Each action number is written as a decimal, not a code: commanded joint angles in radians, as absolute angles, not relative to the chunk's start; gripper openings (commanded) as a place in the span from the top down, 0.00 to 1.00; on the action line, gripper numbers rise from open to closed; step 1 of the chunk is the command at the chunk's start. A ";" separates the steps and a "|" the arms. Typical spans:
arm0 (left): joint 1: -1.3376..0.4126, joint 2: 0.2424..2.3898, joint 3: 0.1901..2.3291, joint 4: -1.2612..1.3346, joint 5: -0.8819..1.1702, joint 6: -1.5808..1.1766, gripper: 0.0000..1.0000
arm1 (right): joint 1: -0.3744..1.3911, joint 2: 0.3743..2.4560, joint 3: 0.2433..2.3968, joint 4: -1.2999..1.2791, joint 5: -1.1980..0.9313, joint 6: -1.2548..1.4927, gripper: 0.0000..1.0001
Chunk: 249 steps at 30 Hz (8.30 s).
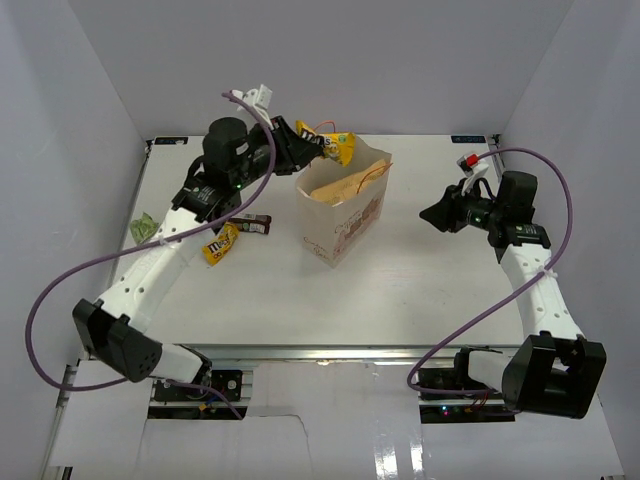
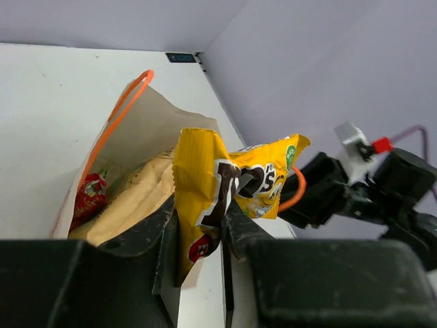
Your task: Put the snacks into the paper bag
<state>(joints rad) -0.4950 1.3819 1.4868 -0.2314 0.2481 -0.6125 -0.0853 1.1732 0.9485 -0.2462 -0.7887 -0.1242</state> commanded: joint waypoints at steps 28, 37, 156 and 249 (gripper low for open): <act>-0.493 1.318 1.449 -0.466 -0.301 -0.679 0.36 | -0.127 1.091 0.901 -0.268 -0.775 -0.170 0.65; -0.138 1.252 1.023 -0.480 -0.113 -0.942 0.17 | -0.135 1.097 0.885 -0.273 -0.772 -0.175 0.65; -0.081 2.052 1.549 -0.876 -0.002 -1.444 0.27 | -0.198 1.115 0.871 -0.302 -0.738 -0.232 0.64; -0.101 0.265 0.695 -0.422 0.702 -0.660 0.04 | 0.878 1.657 1.655 0.129 -0.801 0.342 0.92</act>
<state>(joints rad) -0.1013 0.2707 0.6235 -0.4015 0.6910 -0.7269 0.9367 1.7054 1.5692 0.0734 -0.7170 0.4313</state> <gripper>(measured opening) 0.910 0.093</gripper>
